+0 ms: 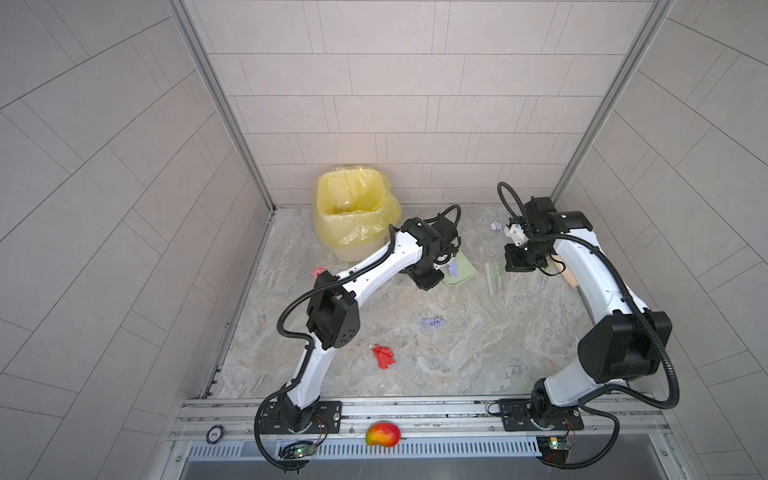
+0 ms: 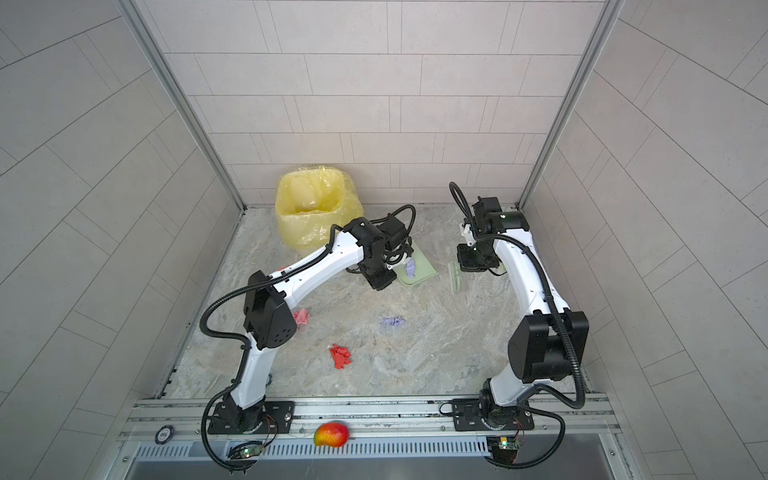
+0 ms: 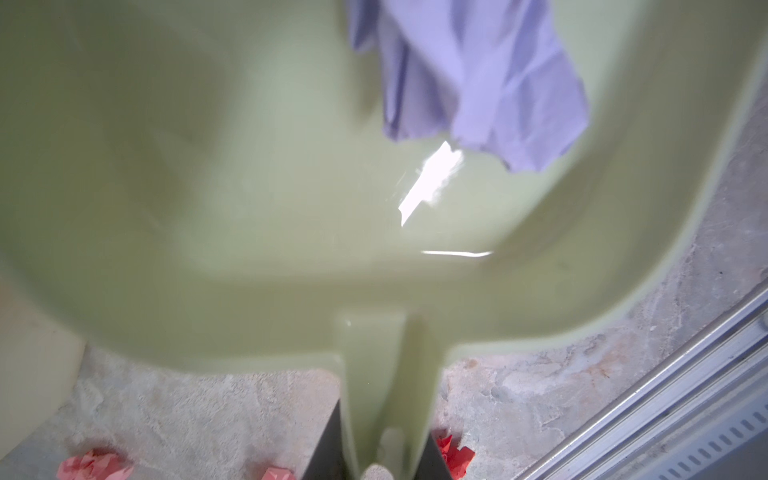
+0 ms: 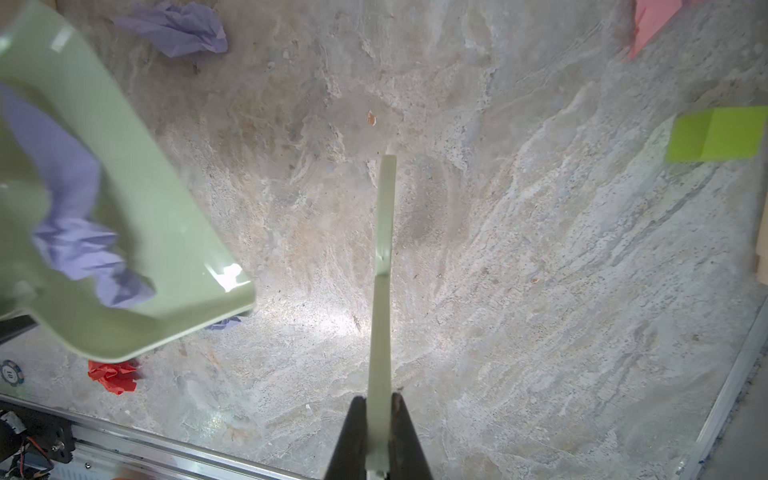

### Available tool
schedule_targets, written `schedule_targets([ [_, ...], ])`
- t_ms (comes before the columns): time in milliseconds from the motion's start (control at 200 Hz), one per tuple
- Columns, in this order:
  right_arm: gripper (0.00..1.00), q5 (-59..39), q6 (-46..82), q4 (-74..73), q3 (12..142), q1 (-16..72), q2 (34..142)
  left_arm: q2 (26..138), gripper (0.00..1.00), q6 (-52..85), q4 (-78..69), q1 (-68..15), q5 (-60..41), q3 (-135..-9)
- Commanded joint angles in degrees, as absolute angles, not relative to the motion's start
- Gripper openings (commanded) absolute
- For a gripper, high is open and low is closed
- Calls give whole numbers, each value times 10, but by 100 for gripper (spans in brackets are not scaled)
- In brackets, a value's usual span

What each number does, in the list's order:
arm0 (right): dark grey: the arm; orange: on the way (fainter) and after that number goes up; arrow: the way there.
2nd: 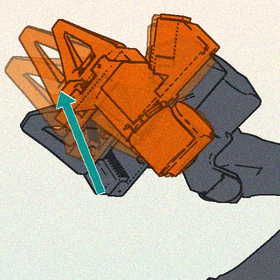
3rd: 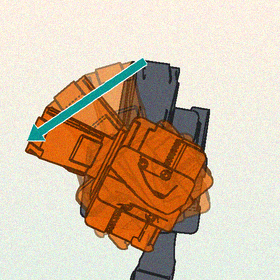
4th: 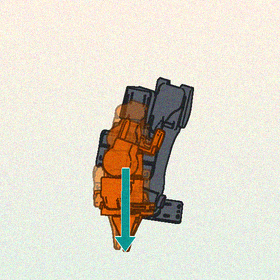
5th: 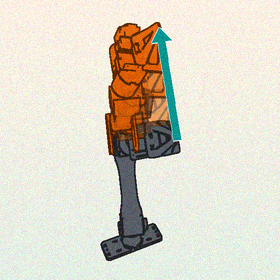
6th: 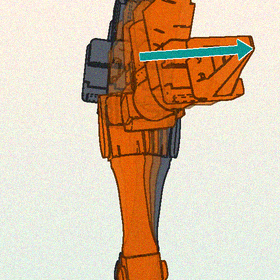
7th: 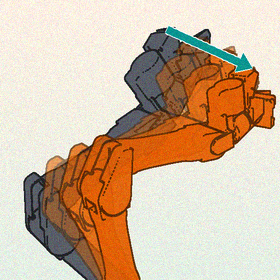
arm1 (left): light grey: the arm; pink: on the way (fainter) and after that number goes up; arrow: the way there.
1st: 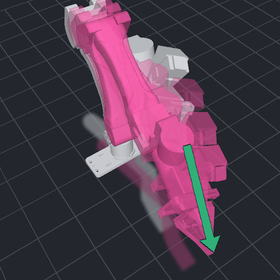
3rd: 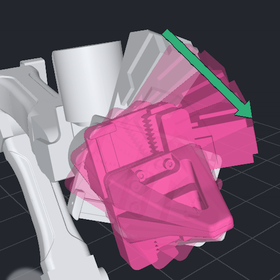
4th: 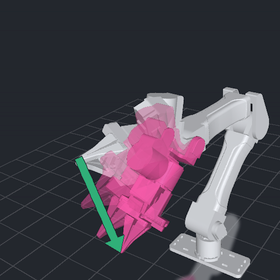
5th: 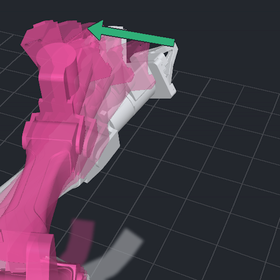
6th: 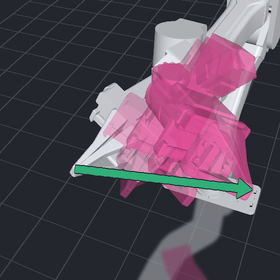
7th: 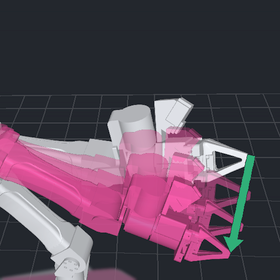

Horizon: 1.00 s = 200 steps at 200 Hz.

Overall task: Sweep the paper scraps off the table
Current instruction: 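Lift the dustpan toward the yellow bin while the right gripper draws back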

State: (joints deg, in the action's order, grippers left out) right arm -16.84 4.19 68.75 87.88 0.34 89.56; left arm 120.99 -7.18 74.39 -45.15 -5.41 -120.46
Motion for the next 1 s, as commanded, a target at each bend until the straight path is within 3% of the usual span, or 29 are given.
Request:
schedule_targets([
  [0,0,-187,48,674,864,1,872,1167,0,-57,779,-440,-30,-1193],
  [515,0,-216,50,649,826,1,867,1045,0,-10,845,-354,39,-1221],
  [996,0,-230,42,657,831,0,867,956,0,-22,843,-204,72,-1197],
])
